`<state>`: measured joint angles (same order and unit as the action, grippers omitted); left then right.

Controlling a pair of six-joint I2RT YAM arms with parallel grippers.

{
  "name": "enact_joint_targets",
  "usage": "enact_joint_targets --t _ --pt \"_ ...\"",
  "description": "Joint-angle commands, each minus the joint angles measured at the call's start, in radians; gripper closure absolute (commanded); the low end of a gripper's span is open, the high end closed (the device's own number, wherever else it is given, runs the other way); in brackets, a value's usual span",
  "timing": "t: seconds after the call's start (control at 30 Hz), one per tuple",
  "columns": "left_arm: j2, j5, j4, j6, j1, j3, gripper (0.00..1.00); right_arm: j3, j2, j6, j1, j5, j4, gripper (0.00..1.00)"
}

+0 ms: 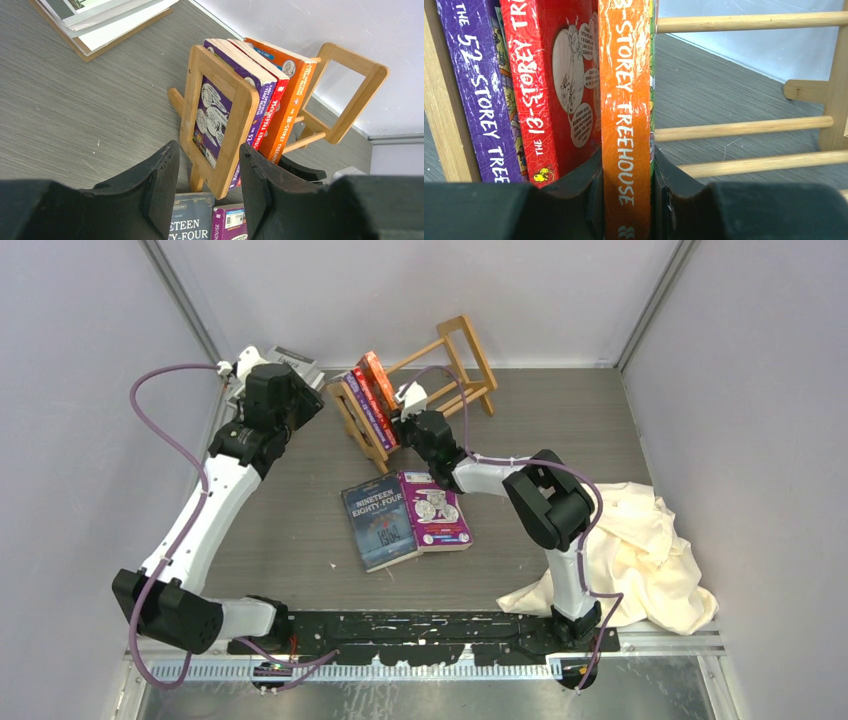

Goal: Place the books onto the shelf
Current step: Place the book on the shelf.

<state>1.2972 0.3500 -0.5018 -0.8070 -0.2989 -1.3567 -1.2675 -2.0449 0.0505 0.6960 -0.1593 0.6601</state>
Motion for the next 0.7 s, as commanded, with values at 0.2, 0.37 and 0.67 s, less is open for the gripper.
enact_joint_targets --t 0.2,0.37,0.67 --pt "-0.044 0.032 0.102 0.002 0.006 0.033 0.52 0.009 -0.002 0.020 0.013 0.009 0.141 0.99" --pt "-0.037 0.028 0.102 -0.006 0.006 0.025 0.52 0.030 0.019 0.028 0.018 -0.008 0.127 0.70" --pt "-0.026 0.023 0.067 -0.022 0.005 0.005 0.52 0.045 0.069 0.028 0.029 -0.025 0.075 0.42"
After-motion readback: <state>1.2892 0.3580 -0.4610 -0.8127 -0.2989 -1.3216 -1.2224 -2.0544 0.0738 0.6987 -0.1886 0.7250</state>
